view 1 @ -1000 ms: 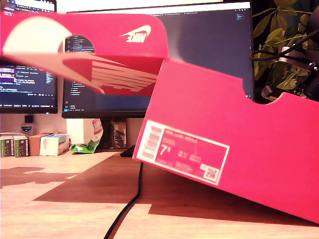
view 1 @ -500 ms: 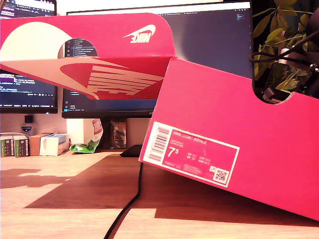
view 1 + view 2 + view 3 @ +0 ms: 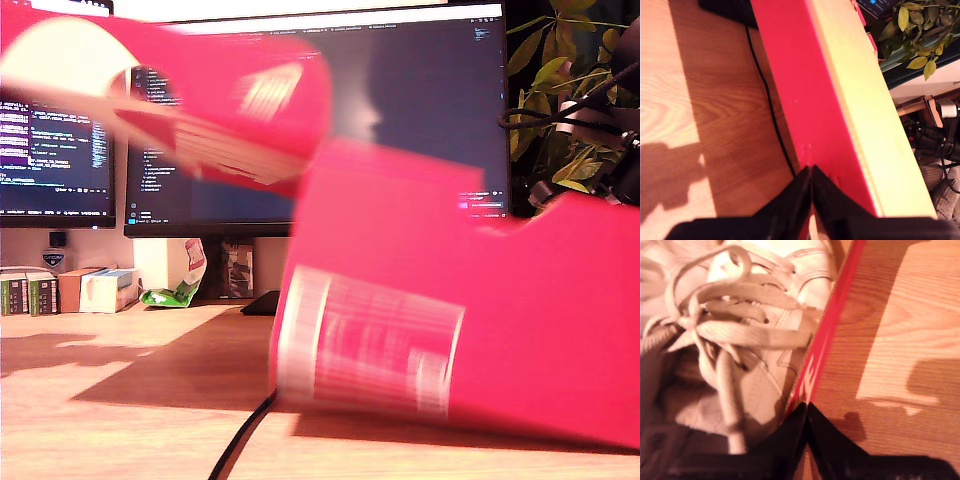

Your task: Close the red shoebox by pushing the lid with your left arm and holding the box in place with your right arm

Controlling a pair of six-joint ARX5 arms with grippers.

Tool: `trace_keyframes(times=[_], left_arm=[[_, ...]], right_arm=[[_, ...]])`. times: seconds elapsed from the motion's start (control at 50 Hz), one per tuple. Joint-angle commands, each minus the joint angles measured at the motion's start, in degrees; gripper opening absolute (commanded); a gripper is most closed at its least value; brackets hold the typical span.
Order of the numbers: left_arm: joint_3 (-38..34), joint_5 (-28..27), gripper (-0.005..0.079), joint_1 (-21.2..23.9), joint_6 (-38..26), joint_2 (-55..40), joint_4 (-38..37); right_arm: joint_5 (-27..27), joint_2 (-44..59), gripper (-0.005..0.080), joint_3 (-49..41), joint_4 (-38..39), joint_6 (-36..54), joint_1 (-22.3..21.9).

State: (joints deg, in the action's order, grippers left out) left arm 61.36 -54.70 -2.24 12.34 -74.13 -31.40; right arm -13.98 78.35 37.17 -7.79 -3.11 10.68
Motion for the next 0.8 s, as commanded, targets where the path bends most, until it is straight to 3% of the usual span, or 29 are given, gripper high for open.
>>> trace_keyframes(times=[0.0,0.24,0.78], left_arm=[[-0.52,-0.96,-0.0019,2.01,-0.59,-0.72,-0.9],[0.52,-1.01,-0.0019,2.47,-0.79,-0.72,-2.51],[5.46,-0.94,-0.0019,12.72,1.68,-0.74,0.44]], right_arm=[[-1.97,0.63,-0.0012,0.46,0.22,0.22,2.82],[-1.99,0.63,-0.0012,0.46,0.83,0.15,2.82],[-2.01,0.63,-0.0012,0.48,1.25,0.11,2.82]])
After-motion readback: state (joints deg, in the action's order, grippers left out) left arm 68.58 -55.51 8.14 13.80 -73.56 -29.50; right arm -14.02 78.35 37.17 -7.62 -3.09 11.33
